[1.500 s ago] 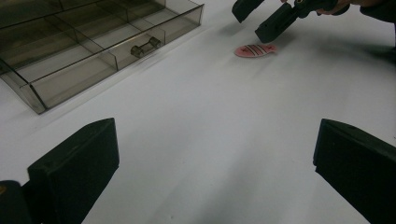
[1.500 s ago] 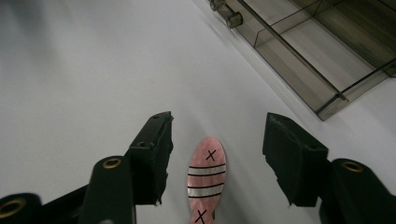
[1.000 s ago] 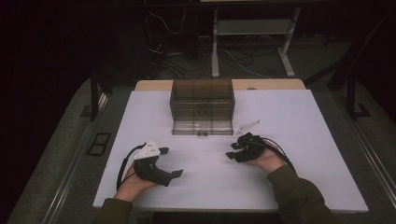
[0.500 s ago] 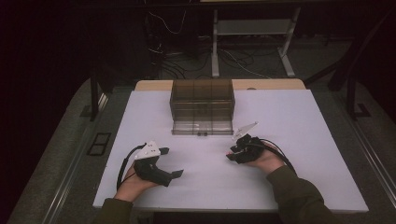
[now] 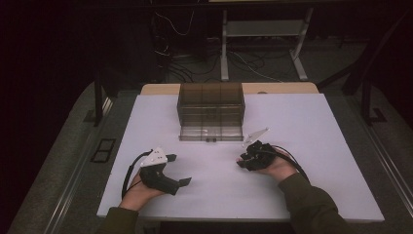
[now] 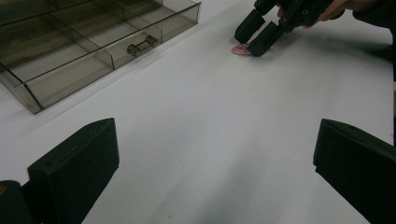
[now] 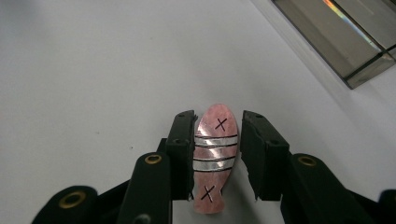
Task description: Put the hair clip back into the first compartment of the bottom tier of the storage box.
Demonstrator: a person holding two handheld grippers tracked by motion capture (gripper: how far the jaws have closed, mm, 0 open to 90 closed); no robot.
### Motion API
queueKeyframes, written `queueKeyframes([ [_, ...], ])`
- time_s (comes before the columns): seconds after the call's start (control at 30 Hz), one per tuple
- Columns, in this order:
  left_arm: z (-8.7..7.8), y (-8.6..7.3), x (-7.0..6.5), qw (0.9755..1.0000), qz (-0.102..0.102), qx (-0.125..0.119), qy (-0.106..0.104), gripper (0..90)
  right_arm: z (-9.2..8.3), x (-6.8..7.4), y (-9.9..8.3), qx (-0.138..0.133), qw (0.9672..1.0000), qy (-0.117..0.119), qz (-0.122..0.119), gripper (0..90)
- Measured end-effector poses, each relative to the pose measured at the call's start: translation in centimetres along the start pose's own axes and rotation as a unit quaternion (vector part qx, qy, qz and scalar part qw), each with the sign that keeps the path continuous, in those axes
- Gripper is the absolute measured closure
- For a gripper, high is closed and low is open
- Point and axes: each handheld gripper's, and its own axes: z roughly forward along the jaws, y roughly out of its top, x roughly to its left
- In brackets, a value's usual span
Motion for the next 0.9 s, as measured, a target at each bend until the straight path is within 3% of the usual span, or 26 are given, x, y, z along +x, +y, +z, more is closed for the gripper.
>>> queueKeyframes([
  [0.3,-0.01,0.01,-0.01,1.0,0.001,0.002,0.0,0.0,-0.05,-0.03,0.0,0.001,0.9999,-0.003,-0.009,66.2],
  [0.9,0.0,0.02,-0.02,1.0,0.002,0.001,0.0,0.0,-0.61,0.07,0.17,-0.007,0.9999,-0.004,-0.006,67.5],
])
